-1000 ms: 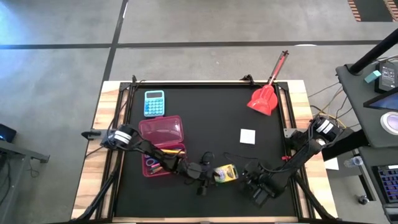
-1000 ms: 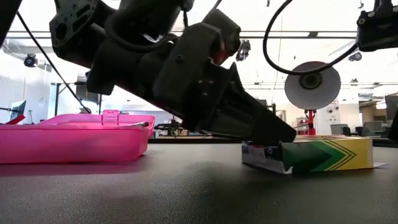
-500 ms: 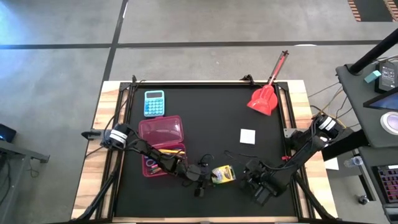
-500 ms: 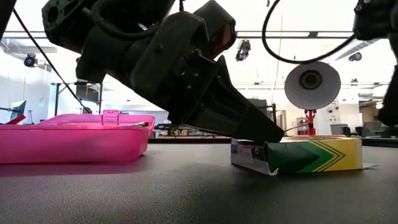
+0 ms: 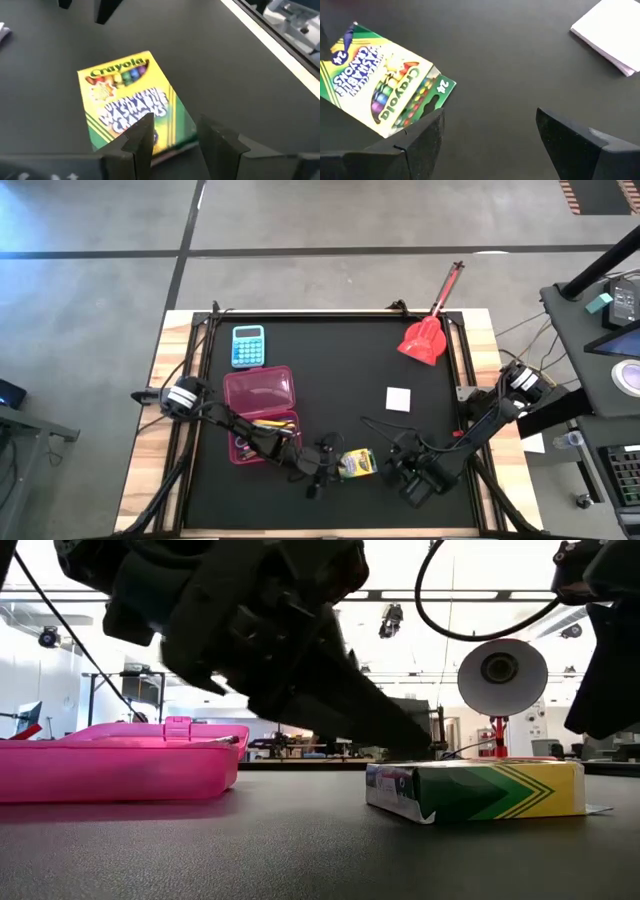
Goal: Pack school essentials
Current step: Put the yellow crayon box into the pink supply box
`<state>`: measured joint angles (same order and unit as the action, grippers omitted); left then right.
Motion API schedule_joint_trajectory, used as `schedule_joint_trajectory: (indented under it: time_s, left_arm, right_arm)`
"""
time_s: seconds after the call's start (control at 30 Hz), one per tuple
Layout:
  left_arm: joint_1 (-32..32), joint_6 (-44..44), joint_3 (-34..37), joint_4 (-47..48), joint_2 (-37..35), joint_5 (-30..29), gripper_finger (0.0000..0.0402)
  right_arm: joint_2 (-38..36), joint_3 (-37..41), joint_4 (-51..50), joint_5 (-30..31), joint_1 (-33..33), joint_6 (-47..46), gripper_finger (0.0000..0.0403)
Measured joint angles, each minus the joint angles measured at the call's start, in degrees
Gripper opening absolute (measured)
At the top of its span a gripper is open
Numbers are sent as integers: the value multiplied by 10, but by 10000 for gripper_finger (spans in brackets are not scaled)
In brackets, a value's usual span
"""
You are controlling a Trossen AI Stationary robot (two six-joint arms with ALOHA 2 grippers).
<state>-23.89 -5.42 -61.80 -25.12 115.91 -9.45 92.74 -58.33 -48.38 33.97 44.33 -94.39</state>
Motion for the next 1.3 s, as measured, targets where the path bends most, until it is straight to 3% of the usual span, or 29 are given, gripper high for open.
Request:
schedule_joint_trajectory:
  time_s: [0.4, 0.83, 1.1, 1.3]
  left_arm:
    - [-8, 0, 0, 68, 3, -1, 132]
    - [-68, 21, 4, 91, -2, -50, 132]
    - [-100, 28, 22, 81, -3, -98, 132]
    - [-101, 11, 35, 71, -3, -97, 132]
  right_arm:
    - [-21, 4, 19, -82, -35, 41, 302]
    - [-30, 26, 204, -71, -88, 136, 302]
    - [-30, 106, 425, -135, -140, 175, 302]
    - [-24, 148, 507, -161, -147, 175, 302]
